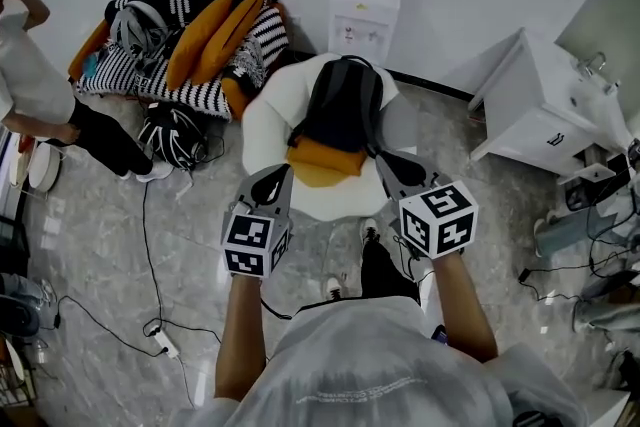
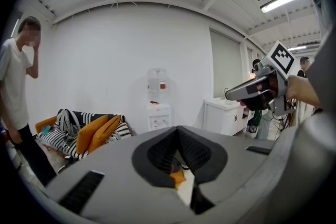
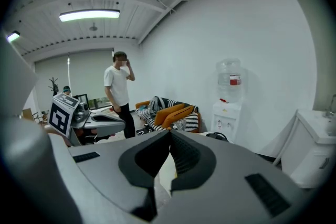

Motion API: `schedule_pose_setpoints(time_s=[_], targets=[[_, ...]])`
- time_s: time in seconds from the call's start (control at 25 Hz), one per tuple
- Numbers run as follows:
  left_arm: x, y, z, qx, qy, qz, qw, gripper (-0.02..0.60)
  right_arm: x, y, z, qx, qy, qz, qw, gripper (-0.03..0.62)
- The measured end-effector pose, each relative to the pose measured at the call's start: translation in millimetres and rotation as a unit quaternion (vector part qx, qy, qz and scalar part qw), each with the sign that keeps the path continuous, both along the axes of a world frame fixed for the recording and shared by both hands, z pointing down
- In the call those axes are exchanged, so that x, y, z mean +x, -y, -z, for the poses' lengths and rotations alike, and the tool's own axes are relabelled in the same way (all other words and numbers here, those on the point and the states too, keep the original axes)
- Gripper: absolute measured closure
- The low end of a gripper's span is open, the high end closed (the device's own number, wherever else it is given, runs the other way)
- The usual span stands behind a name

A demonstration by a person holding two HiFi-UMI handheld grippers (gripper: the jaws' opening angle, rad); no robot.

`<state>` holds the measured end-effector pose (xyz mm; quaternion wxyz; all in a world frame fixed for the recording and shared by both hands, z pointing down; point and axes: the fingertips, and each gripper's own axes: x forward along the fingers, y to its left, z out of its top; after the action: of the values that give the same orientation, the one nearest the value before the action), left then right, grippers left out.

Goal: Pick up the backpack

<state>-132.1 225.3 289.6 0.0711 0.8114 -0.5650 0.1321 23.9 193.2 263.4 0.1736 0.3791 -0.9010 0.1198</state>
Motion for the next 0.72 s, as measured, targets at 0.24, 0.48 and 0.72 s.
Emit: schedule_pose_setpoints(time_s=[0.24,0.48,0.72], targets=[[-2,23,-2,-0.006,0.006,0.003,1.0000,0.554,-1,26,-3,-0.004,0.004,0.006,1.000,0.592],[-2,55,-11,-0.013,-0.003,0.004,0.9999,0.554,2,62,-5,0.004,0.003,0.001,1.000,0.592],[10,89,-21,-0.026,0.001,-0.006,0.9996,0.554,15,95,-16,-0.008,0.006,-0.012,1.000,0.592]])
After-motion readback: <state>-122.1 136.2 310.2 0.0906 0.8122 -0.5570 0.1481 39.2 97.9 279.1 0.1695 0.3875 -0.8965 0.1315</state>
